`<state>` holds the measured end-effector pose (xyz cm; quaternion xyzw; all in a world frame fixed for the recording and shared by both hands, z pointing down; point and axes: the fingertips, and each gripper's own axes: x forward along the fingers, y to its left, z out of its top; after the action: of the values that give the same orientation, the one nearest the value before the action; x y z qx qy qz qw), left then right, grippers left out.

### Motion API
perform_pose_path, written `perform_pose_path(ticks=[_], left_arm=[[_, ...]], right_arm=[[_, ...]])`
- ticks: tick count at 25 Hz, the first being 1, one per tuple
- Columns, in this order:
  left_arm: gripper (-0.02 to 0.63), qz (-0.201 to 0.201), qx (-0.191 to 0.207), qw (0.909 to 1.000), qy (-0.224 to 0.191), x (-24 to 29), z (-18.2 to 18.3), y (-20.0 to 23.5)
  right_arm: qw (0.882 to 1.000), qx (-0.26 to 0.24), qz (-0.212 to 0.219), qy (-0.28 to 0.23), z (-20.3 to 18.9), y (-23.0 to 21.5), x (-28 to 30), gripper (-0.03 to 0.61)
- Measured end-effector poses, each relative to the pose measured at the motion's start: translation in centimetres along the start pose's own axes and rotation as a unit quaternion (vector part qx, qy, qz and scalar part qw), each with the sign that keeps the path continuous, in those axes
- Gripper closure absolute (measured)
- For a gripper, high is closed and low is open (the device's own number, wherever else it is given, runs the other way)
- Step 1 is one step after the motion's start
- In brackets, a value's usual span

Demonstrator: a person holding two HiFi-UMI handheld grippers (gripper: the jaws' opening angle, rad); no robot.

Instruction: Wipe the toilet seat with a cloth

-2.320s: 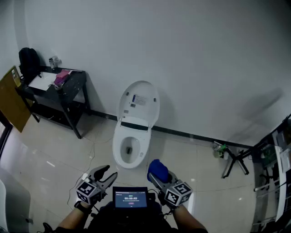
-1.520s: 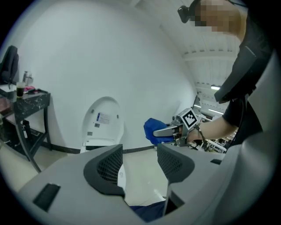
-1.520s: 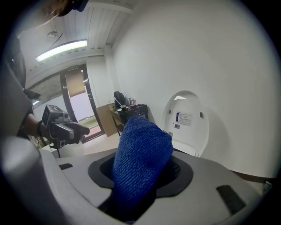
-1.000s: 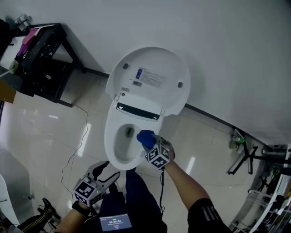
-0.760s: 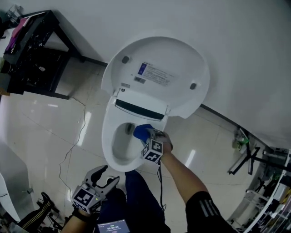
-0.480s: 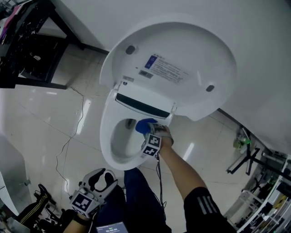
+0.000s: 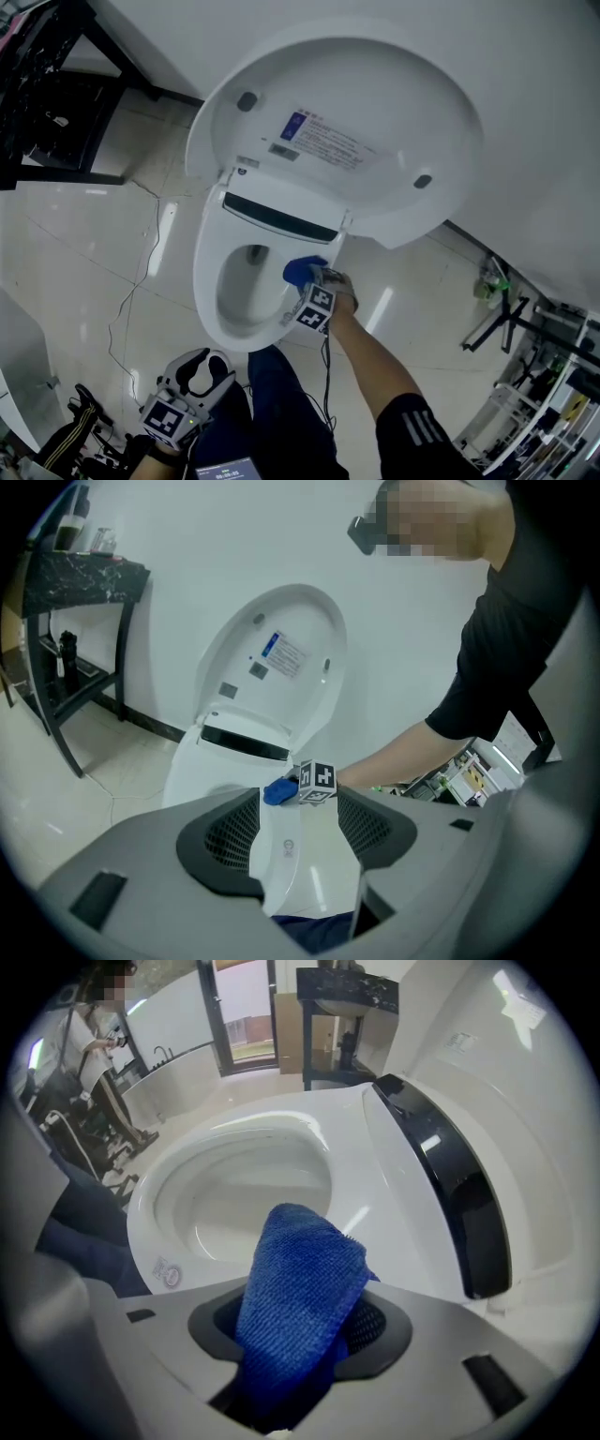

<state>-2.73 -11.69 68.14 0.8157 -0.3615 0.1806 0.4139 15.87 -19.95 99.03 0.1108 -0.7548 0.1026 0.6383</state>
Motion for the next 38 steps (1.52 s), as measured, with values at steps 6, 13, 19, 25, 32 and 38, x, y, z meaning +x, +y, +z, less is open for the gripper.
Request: perform_pose_path(ticks=[6, 13, 19, 25, 32, 38], left_arm=[[0.348, 0.001, -0.006, 1.0, -0.005, 0.4, 0.1, -0.2], [0.348, -0.004, -0.005, 0.9999, 0.008, 0.1, -1.4, -0.9], [0.348, -0.009, 0.001, 0.9999, 0.014, 0.0, -2.5, -1.3], [0.348, -0.003, 0.003, 0.9999, 0.011, -0.9, -3.1, -1.2], [0.348, 0.004, -0.004, 0.9999, -0.012, -2.3, -2.0, -1.5], [0.348, -0.003, 0.028, 0.9989, -0.038, -4.8, -0.5, -2.8]], right_arm=[[0.998, 0.062, 0.027, 0.002, -1.8, 6.8, -0.1, 0.359], [0.998, 0.033, 0.062, -0.003, 0.0, 16.0, 0.5, 0.359], [0.991, 0.045, 0.127, -0.024, 2.9, 21.7, 1.2, 0.359], [0.987, 0.057, 0.144, -0.035, 3.3, 22.2, 1.3, 0.359], [0.979, 0.153, 0.071, -0.11, 2.9, 15.1, -3.1, 0.359], [0.957, 0.208, -0.016, -0.203, 4.0, 8.7, -14.3, 0.359]])
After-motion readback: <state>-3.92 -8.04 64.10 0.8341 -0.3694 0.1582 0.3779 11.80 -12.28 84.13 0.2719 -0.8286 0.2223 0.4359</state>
